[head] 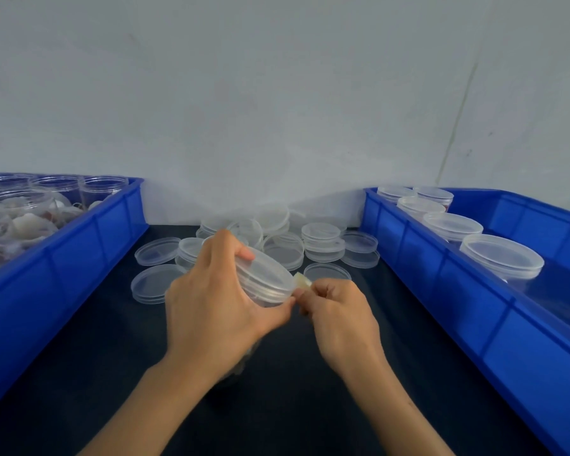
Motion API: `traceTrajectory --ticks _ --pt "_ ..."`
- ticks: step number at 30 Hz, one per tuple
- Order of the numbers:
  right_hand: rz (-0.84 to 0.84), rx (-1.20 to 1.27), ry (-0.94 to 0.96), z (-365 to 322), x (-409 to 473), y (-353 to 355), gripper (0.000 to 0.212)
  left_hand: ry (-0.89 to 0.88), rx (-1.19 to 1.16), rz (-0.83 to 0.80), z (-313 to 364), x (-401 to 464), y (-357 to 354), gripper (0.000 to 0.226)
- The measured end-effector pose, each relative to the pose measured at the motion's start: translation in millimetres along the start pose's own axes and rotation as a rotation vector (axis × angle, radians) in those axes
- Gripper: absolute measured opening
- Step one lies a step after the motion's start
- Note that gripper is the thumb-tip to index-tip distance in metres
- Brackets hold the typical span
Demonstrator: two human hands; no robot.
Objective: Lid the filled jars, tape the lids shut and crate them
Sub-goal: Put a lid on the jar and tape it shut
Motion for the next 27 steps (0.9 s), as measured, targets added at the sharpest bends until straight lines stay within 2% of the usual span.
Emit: traceTrajectory --ticks 10,18,20,22,24,27 --pt "-0.016 0.099 0.008 0 -1 0 0.038 -0.097 0.1 0.011 7 1 10 0.071" --pt "-0.007 0.072 0.011 1 4 -4 0.04 -0.095 0.12 -0.026 16 1 19 0.072" --pt "0.096 0.095 -0.049 3 17 18 0.044 -0.05 -0.02 0.029 24 -8 27 0.072" --pt "0.263 0.199 -0.075 11 30 49 0.046 -0.096 -0.141 0.069 31 -19 30 0.069" --pt "0.277 0.182 0.027 12 23 52 0.051 -0.155 -0.115 0.077 32 -24 28 0.07" --pt "0.197 0.065 0.114 7 12 24 0.05 -0.131 -0.076 0.082 26 -6 27 0.073"
Point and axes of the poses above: each hand's wrist, its own x-axis towards the middle knuckle, its own y-axis out of the back of the hand, z = x × y, the point moved 2 cm from there along x, towards the middle knuckle, and after that the axes turned 11 degrees about -y, right-handed, at the moved point
